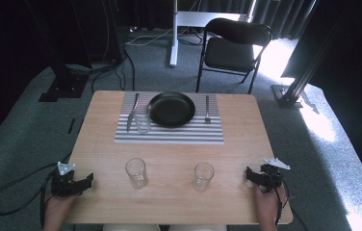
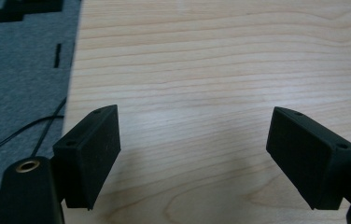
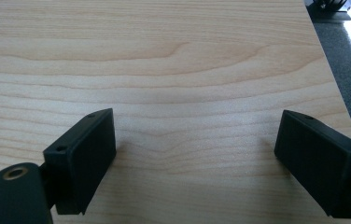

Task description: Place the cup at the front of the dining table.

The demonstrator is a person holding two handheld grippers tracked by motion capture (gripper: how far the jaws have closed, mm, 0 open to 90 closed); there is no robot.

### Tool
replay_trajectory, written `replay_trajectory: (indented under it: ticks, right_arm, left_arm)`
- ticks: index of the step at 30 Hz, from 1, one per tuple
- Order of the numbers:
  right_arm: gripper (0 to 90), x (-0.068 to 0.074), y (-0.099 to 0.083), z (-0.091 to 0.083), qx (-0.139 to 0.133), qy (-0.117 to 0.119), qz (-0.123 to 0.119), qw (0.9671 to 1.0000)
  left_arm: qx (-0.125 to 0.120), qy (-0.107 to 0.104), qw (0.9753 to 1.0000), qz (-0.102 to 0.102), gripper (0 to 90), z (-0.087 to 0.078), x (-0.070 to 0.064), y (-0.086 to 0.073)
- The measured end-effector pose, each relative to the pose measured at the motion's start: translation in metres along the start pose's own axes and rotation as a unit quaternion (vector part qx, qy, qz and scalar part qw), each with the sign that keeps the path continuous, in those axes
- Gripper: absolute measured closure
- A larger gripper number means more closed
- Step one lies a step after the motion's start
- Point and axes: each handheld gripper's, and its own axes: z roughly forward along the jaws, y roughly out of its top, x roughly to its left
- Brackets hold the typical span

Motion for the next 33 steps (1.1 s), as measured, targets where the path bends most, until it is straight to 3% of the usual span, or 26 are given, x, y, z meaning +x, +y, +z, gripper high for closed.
replay_trajectory:
  ticks: [8, 25, 29, 33]
  right_arm:
    - [12.0, 0.0, 0.0, 0.0, 0.0, 0.0, 0.0, 1.0]
    - [12.0, 0.0, -0.001, -0.001, -0.001, 0.0, 0.0, 1.0]
    - [12.0, 0.0, -0.001, -0.001, 0.0, 0.0, 0.0, 1.0]
    - [12.0, 0.0, -0.001, -0.001, 0.0, 0.0, 0.0, 1.0]
  left_arm:
    - [-0.001, 0.031, 0.9995, -0.009, 18.2, -0.003, 0.0, -0.008]
    - [0.014, 0.026, 0.9993, -0.025, 18.1, -0.007, -0.015, -0.021]
    - [-0.003, 0.023, 0.9986, -0.047, 18.1, -0.011, -0.013, -0.019]
    - [-0.004, 0.019, 0.999, -0.04, 18.0, -0.011, -0.015, -0.018]
